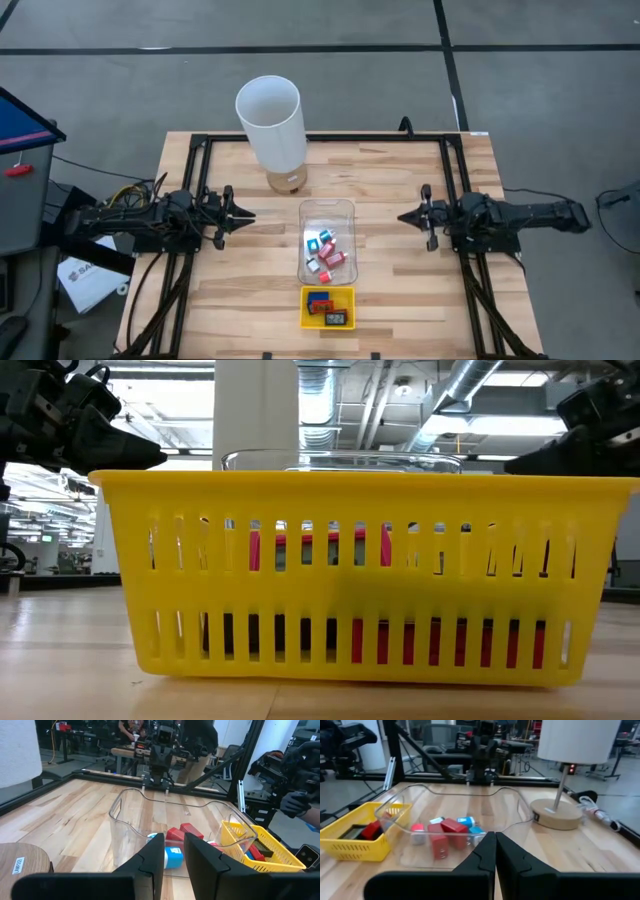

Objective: Pick & Place Office items
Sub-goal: Return to Home Position

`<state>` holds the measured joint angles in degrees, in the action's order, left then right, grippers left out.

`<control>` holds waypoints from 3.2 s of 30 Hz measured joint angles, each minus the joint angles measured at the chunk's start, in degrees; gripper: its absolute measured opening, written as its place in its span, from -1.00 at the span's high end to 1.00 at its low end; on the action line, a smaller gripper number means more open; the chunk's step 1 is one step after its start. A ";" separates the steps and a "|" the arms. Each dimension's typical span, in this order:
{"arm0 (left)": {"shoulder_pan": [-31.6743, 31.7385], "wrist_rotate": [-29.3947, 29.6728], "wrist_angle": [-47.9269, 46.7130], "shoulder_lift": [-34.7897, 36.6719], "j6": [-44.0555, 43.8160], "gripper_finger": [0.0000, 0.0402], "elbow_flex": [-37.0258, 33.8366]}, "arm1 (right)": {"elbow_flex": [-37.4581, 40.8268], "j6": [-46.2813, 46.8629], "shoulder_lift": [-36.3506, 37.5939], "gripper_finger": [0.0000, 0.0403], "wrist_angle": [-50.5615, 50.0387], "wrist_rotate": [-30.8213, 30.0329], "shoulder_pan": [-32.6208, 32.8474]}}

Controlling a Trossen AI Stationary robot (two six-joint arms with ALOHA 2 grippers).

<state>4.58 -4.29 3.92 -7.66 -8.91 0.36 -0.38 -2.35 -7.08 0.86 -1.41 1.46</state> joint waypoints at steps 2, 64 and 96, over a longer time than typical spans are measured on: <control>0.00 0.00 0.00 0.00 0.01 0.65 0.00 | 0.01 0.48 0.44 1.00 0.00 0.05 -0.55; 0.00 -0.01 0.00 0.00 0.00 0.65 -0.02 | 0.09 13.40 0.32 1.00 0.00 0.09 -0.66; -0.01 -0.02 0.00 0.00 0.00 0.65 -0.02 | 0.09 13.40 0.32 1.00 0.01 0.07 -0.66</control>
<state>4.57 -4.31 3.92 -7.66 -8.91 0.34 -0.30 11.05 -6.76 0.88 -1.34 0.80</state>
